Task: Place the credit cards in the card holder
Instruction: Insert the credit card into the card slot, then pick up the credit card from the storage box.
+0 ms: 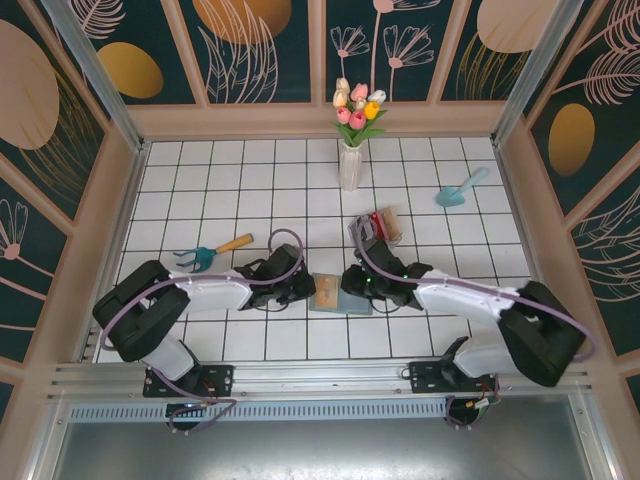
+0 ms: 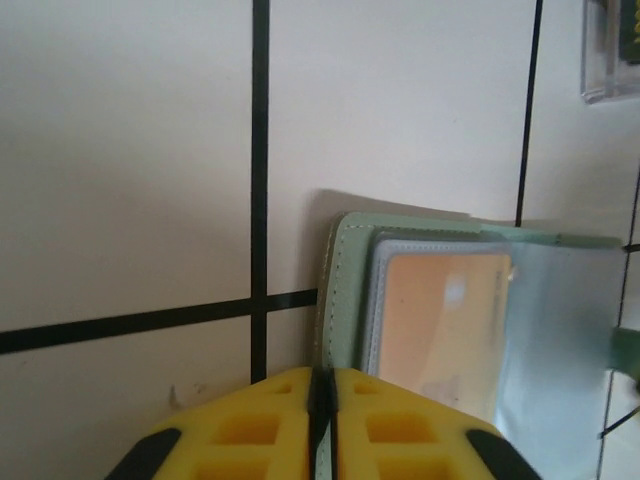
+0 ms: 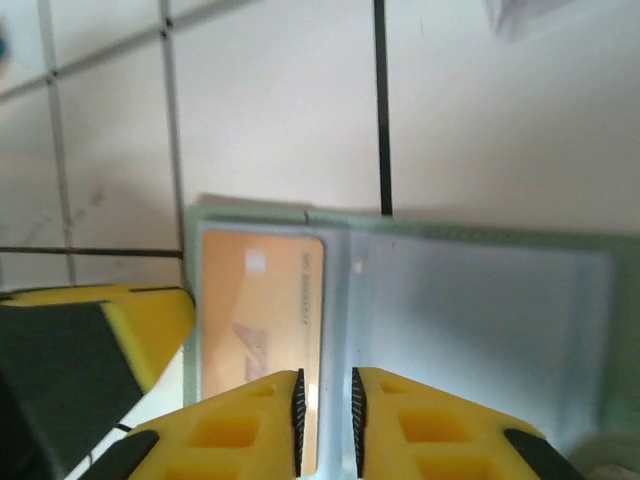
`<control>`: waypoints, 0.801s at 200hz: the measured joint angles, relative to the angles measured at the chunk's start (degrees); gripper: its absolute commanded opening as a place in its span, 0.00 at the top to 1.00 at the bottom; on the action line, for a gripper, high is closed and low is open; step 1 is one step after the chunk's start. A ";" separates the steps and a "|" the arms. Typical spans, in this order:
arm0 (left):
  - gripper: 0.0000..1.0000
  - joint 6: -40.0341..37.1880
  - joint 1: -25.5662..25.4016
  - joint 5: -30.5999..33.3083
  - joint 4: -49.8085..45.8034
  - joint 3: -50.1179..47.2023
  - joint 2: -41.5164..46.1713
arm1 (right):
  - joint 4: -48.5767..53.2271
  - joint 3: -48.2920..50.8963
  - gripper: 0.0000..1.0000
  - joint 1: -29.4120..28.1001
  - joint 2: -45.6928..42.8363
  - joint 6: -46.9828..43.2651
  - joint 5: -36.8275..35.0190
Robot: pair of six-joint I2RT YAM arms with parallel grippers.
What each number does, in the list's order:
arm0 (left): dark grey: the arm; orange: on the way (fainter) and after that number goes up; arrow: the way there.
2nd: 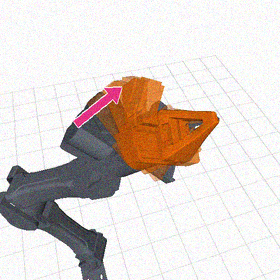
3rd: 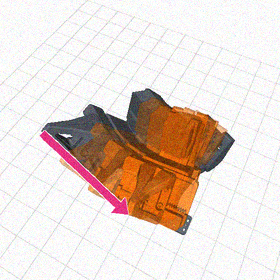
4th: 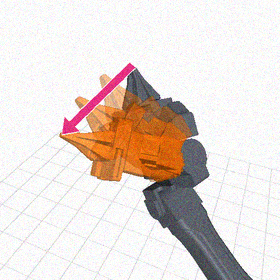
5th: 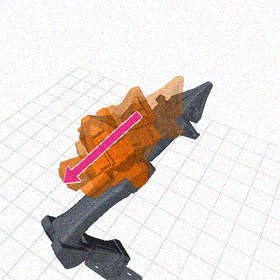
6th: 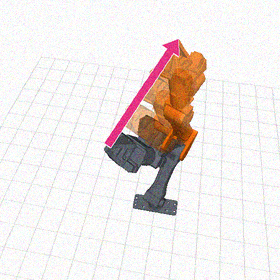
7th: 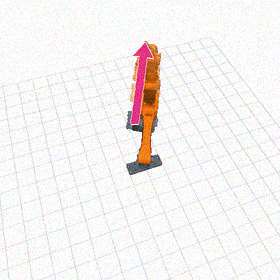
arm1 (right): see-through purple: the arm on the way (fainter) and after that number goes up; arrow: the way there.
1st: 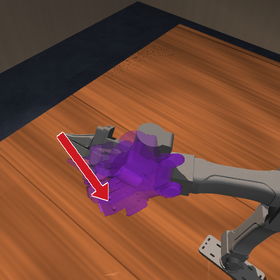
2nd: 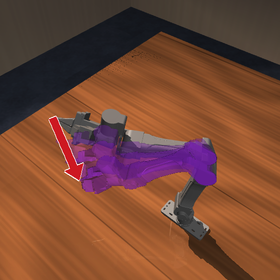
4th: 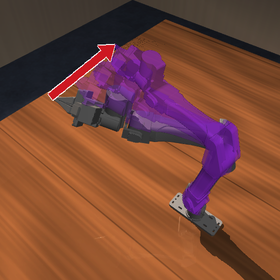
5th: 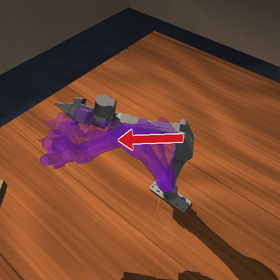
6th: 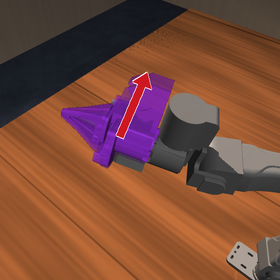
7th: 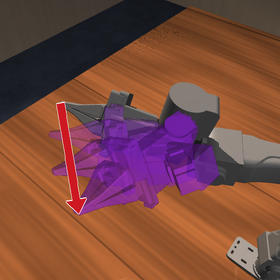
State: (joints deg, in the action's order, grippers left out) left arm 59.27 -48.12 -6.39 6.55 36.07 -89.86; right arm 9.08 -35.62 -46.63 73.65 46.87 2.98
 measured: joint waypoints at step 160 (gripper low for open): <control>0.63 -0.79 0.00 4.13 -3.34 3.87 5.51 | 19.78 -30.82 0.60 10.47 22.32 -31.36 -17.49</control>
State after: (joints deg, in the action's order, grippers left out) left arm 58.48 -48.12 -2.26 3.20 39.94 -84.36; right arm 28.86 -66.43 -36.16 95.96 15.51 -14.50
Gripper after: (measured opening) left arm 0.367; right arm 0.400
